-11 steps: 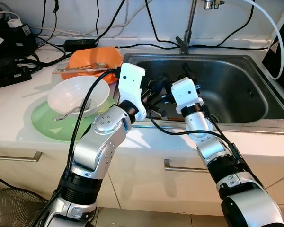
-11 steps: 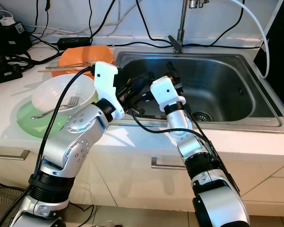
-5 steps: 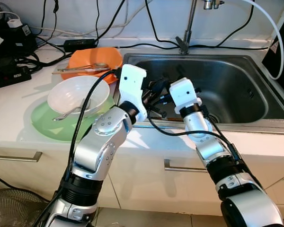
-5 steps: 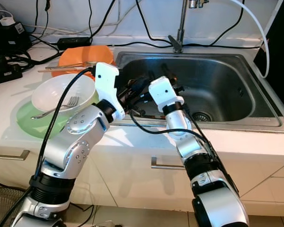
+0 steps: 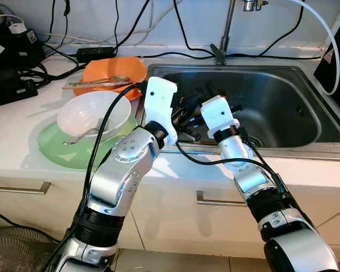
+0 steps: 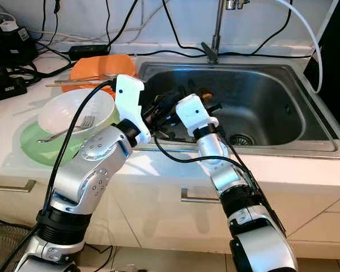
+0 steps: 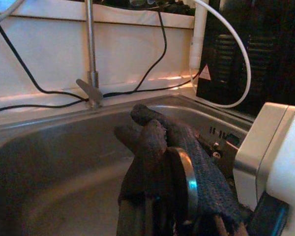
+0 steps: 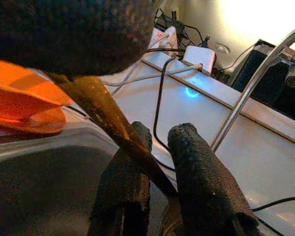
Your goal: Kitchen organization
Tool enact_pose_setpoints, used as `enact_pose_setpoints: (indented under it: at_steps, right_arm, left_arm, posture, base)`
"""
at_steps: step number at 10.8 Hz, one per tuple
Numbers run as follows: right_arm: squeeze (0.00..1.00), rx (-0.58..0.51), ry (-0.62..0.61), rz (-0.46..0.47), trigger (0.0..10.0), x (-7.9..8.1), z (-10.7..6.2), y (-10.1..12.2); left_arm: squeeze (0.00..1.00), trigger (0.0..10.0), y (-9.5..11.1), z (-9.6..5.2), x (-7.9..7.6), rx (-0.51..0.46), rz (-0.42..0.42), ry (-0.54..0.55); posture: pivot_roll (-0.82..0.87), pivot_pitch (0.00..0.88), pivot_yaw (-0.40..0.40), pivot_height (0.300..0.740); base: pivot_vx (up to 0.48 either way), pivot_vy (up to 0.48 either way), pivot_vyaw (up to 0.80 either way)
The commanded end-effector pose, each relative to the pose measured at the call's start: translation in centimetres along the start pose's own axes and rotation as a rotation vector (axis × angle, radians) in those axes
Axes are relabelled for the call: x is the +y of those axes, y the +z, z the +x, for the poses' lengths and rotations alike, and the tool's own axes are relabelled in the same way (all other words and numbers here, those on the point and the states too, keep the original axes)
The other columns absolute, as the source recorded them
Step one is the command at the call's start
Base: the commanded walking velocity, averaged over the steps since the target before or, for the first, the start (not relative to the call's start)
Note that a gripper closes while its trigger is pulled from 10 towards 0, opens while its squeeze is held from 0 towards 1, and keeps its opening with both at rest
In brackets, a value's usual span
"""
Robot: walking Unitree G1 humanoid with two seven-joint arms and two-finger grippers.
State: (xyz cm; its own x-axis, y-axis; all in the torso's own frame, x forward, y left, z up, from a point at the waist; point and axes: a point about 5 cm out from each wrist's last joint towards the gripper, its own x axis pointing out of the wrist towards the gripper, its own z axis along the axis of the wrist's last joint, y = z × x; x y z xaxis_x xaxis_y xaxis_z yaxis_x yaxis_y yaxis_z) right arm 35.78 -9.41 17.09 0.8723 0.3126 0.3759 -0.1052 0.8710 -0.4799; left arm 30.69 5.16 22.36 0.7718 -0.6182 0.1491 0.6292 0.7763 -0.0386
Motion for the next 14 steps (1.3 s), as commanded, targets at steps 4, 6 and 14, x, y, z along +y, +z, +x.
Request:
enact_pose_setpoints:
  at_steps: [4,6,14]
  right_arm:
    - [0.0,-0.037,-0.03,0.022,0.0,-0.6,0.2,0.7]
    - [0.0,-0.033,-0.029,0.02,0.0,-0.7,0.1,0.6]
    - [0.0,0.015,-0.028,0.016,0.0,-0.8,0.1,-0.2]
  left_arm:
    - [0.0,10.0,-0.9,-0.2,1.5,0.061,0.024,0.097]
    - [1.0,10.0,-0.8,-0.2,2.0,0.059,0.008,0.133]
    - [1.0,10.0,2.8,-1.5,0.1,-0.197,-0.266,-0.101]
  posture:
    - [0.11,0.0,0.079,0.74]
    - [0.11,0.0,0.079,0.74]
    - [0.12,0.0,0.064,0.74]
  base:
    - [0.0,0.0,0.0]
    - [0.0,0.0,0.0]
    - [0.0,0.0,0.0]
